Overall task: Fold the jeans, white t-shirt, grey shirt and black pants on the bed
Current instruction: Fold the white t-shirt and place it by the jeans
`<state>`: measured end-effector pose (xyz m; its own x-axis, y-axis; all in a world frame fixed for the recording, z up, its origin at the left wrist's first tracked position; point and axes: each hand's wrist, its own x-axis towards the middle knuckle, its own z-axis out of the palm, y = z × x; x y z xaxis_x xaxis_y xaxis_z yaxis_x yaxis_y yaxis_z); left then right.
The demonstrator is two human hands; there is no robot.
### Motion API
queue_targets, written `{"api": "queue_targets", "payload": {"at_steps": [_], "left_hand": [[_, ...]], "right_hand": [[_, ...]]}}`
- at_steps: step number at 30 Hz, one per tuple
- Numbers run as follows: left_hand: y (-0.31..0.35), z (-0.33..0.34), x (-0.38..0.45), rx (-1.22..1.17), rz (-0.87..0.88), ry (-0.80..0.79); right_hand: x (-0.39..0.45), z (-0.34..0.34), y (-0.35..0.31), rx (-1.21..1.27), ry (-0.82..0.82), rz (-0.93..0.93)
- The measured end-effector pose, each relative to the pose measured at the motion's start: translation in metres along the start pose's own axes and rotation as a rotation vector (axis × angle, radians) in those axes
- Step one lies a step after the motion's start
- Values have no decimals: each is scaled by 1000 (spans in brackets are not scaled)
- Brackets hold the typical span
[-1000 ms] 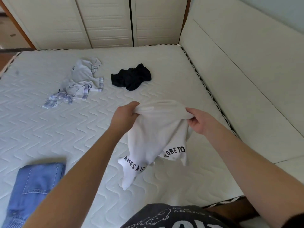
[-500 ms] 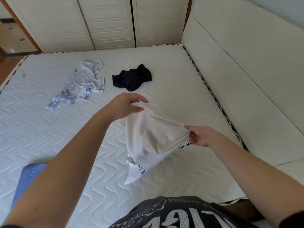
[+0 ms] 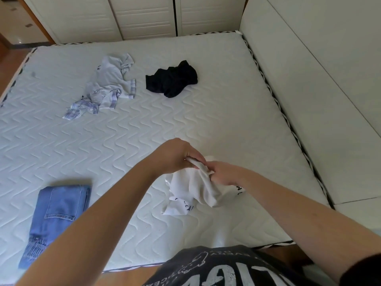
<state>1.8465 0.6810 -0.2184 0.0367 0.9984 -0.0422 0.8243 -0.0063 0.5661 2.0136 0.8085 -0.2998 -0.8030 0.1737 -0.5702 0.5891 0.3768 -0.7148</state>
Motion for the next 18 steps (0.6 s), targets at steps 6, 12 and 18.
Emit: {"api": "queue_targets", "payload": {"at_steps": [6, 12, 18], "left_hand": [[-18, 17, -23, 113, -161, -93], [-47, 83, -47, 358, -382, -486], [-75, 164, -82, 435, -568, -582]], "right_hand": [[12, 15, 31, -704, -48, 15], [-1, 19, 87, -1028, -126, 191], [-18, 33, 133, -1067, -91, 400]]}}
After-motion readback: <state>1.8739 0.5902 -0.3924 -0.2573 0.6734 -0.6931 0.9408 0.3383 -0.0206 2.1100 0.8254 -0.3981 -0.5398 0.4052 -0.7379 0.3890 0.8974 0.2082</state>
